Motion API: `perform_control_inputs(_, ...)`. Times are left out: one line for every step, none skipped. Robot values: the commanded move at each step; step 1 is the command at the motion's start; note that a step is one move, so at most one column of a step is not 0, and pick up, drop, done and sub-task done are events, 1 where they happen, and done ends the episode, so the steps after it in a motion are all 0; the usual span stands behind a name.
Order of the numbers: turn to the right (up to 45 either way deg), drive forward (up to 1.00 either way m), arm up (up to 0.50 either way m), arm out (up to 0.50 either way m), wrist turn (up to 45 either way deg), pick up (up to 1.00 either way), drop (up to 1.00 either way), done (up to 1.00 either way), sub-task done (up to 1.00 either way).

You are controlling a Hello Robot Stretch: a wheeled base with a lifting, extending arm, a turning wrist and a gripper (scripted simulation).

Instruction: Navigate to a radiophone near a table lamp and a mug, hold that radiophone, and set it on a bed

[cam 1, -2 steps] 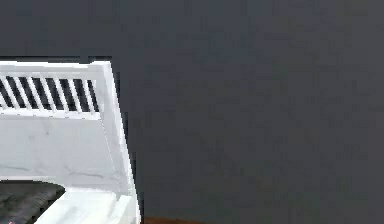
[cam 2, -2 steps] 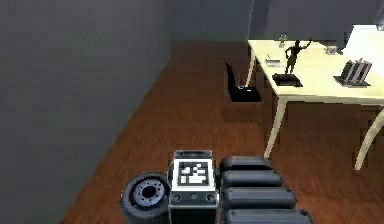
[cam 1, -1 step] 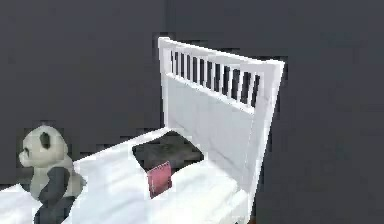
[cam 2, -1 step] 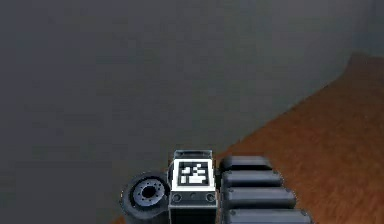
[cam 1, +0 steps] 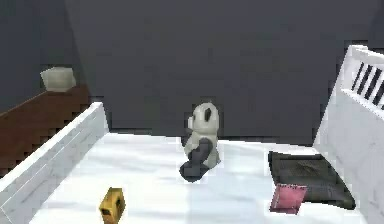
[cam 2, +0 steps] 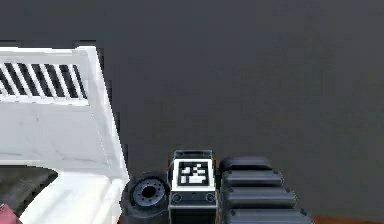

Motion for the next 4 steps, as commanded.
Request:
perform_control_inputs(-45.0,0.00,0.00,0.00,0.0,0.00,0.00,0.00,0.00)
perform_control_inputs(-30.0,0.00,0.00,0.00,0.0,0.00,0.00,0.00,0.00)
perform_control_inputs(-3.0,0.00,0.00,0.00,0.0,0.00,0.00,0.00,0.00)
perform_control_inputs(0.0,0.00,0.00,0.48,0.0,0.00,0.00,0.00,0.00)
